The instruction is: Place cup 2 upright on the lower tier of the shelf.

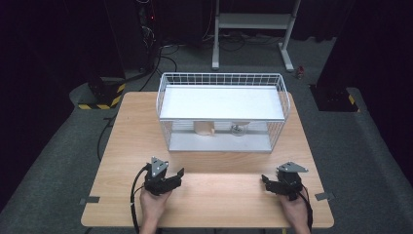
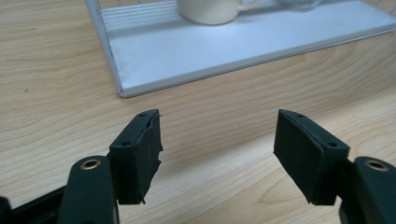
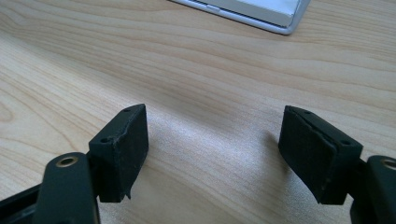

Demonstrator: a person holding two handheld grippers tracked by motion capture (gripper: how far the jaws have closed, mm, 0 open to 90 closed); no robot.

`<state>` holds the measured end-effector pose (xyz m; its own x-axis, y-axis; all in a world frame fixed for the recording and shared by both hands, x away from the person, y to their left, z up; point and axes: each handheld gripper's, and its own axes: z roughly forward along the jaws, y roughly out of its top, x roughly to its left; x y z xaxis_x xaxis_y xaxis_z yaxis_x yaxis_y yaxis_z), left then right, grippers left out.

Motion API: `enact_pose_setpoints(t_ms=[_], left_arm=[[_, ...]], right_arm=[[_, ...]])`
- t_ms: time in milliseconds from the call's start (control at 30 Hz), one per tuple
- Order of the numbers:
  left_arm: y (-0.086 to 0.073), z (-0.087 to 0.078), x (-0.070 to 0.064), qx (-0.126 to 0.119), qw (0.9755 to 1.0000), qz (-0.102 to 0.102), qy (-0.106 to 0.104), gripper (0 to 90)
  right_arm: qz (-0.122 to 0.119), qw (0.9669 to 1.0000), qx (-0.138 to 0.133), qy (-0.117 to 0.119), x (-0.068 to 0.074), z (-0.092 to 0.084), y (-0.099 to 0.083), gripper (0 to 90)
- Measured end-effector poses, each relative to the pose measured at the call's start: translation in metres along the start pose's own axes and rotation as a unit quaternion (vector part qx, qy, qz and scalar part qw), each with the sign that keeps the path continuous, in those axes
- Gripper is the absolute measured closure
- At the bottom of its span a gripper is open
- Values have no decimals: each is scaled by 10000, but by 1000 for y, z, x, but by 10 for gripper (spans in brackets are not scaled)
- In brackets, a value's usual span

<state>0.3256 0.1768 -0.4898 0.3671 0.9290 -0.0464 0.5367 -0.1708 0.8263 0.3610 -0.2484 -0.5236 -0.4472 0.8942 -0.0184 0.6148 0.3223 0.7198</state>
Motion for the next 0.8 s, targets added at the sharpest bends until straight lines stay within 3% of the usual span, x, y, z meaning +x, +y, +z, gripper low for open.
enact_pose_setpoints(t_ms=[500,633,800], left_arm=[[-16,4,14,182,9996,-137,188,322],[-19,7,20,234,9991,-298,188,322],[-22,10,24,288,9988,-327,234,322]], right_arm=[[12,10000,1,5,0,0,0,243],[10,10000,1,0,0,0,0,242],[14,10000,2,2,0,0,0,242]])
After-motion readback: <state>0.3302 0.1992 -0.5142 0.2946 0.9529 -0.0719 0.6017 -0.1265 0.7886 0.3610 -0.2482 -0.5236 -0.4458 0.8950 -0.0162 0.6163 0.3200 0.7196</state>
